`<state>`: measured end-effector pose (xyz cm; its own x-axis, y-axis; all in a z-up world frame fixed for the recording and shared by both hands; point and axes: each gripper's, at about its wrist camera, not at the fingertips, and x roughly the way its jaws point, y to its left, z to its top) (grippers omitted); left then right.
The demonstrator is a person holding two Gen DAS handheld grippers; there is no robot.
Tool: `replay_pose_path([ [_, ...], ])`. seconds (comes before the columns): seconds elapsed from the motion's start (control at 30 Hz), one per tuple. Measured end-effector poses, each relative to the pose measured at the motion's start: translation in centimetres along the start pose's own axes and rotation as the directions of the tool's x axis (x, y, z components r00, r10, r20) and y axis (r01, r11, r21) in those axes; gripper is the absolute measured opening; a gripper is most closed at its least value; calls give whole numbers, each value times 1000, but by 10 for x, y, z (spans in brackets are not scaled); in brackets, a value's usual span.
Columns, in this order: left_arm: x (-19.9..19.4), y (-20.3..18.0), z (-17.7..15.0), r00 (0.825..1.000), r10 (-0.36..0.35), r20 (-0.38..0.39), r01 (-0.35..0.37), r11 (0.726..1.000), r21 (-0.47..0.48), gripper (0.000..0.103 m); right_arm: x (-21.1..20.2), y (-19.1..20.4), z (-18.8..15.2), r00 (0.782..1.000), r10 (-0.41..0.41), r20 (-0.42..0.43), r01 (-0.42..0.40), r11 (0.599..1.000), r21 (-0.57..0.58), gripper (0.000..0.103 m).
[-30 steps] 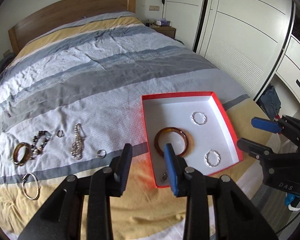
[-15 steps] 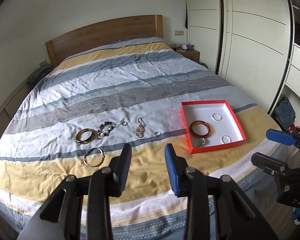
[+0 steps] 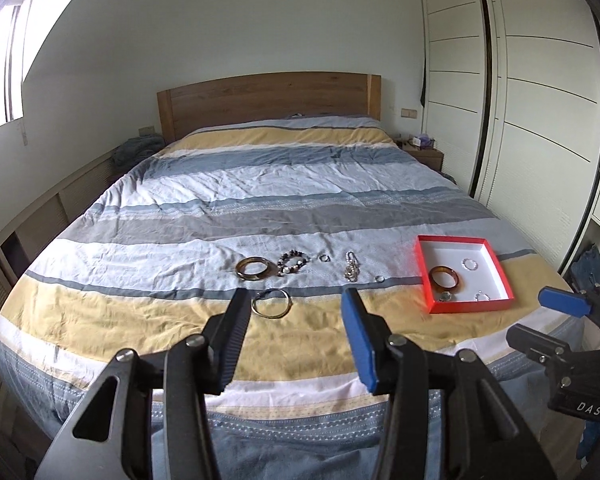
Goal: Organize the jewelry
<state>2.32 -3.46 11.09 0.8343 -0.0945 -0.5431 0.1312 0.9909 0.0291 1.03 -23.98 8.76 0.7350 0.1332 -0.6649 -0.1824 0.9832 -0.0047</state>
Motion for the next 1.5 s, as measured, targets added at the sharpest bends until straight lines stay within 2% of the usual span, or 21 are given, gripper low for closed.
replay_pose_path([
  [0.27,-25,36,-20,1000,15,9,-14,998,-62,45,-14,33,-6,1000,-5,26,6,1000,-12,67],
  [0.6,-31,52,-31,999,28,17,-27,997,-79,45,-21,51,-7,999,0,38,0,1000,-15,69],
  [0.9,-9,64,-38,999,23,-34,-26,994,-110,45,-6,51,-8,1000,-18,11,18,1000,3,70],
  [1.5,35,65,-50,990,29,-139,-45,992,-116,45,46,45,-18,997,7,-79,-6,1000,21,70],
])
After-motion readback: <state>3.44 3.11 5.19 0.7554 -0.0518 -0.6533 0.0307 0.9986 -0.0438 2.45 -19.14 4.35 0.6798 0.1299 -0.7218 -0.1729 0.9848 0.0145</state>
